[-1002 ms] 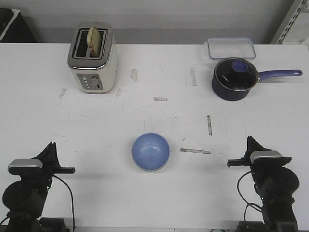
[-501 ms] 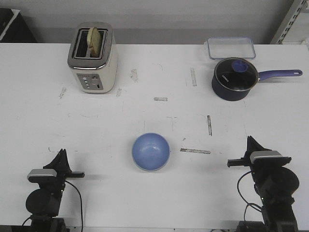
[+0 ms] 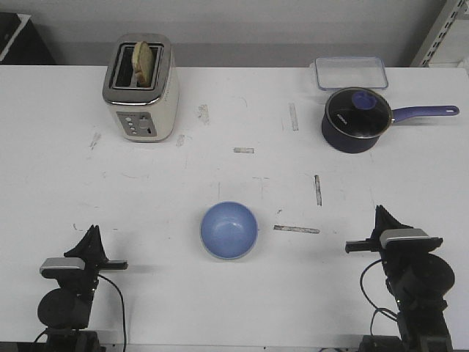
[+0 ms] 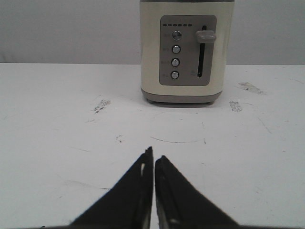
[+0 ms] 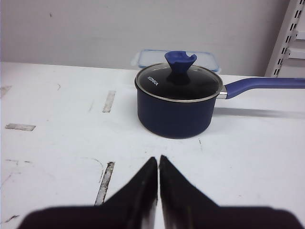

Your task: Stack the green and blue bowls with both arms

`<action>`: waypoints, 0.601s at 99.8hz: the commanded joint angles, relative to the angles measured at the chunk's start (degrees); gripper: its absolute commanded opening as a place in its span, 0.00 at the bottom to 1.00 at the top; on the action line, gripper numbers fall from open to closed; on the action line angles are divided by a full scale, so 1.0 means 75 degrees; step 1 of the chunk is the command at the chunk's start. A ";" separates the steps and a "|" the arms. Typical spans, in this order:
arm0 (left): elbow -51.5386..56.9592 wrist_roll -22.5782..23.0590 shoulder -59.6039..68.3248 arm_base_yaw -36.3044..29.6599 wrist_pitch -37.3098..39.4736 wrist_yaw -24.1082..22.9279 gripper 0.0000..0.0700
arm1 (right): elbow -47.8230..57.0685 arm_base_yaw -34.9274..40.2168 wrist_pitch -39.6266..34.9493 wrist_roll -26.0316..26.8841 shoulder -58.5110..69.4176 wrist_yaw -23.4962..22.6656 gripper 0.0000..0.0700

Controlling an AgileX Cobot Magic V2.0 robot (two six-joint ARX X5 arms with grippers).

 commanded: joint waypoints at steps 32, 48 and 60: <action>-0.0163 -0.0041 -0.0015 0.0000 0.0099 0.0012 0.00 | 0.0087 0.0003 0.0087 0.0020 -0.0003 0.0000 0.00; -0.0163 -0.0041 -0.0015 0.0000 0.0102 0.0012 0.00 | 0.0058 0.0003 0.0134 0.0017 -0.0251 0.0029 0.00; -0.0163 -0.0041 -0.0015 0.0000 0.0102 0.0012 0.00 | -0.0312 0.0003 0.0376 0.0029 -0.0440 0.0501 0.00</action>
